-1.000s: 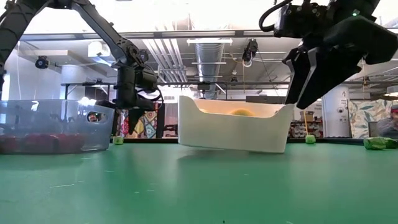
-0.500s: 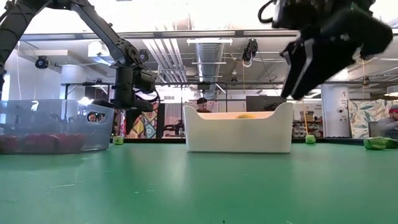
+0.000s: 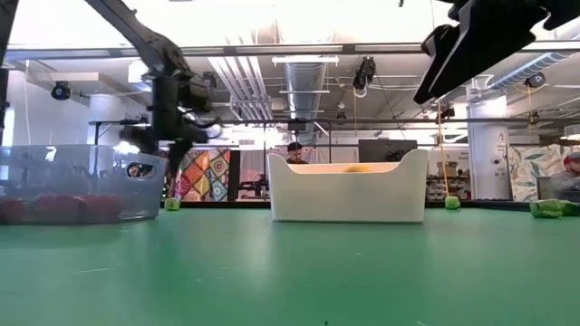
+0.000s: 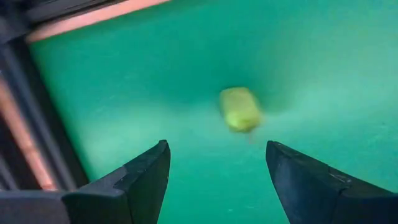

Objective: Sort produce into baskets
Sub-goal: Put the green chili pepper into the gray bin

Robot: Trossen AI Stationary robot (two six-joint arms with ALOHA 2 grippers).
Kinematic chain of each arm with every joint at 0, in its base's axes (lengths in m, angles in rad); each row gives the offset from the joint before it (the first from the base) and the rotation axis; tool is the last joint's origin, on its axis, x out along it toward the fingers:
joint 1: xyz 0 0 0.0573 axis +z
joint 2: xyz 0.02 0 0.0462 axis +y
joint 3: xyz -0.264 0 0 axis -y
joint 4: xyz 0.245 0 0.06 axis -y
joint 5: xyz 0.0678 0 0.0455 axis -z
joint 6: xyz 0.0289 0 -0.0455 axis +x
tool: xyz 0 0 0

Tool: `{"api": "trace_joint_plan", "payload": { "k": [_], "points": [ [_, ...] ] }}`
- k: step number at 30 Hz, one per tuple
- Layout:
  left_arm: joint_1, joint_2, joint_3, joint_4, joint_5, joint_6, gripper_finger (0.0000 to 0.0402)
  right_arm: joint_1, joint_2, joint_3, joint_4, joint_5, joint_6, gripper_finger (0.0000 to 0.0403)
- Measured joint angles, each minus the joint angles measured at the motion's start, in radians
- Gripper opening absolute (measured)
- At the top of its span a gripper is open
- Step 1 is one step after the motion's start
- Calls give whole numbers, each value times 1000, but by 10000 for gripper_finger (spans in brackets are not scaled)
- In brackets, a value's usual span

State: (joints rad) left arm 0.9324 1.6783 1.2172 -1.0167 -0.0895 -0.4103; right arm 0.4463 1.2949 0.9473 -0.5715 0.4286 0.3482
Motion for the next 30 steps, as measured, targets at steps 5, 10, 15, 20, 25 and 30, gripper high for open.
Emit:
{"api": "trace_joint_plan", "payload": {
  "k": [5,10,15,20,25,30],
  "points": [
    [49,-78,-131,63,-116,-25,247,43,0,-7,10,75,26,226],
    [46,-66,-168,152,-146,-10,247,44,0,-8,28,99,22,226],
    [57,9,-166,171,-117,-22,241,46,3,-8,51,98,42,226],
    [25,18,-134,188,-71,-20,232,51,3,-8,57,98,53,226],
    [-21,9,-116,191,-39,-23,231,51,3,-8,58,98,42,226],
    [-18,34,-126,184,-39,-49,231,51,3,-8,58,98,35,226]
  ]
}}
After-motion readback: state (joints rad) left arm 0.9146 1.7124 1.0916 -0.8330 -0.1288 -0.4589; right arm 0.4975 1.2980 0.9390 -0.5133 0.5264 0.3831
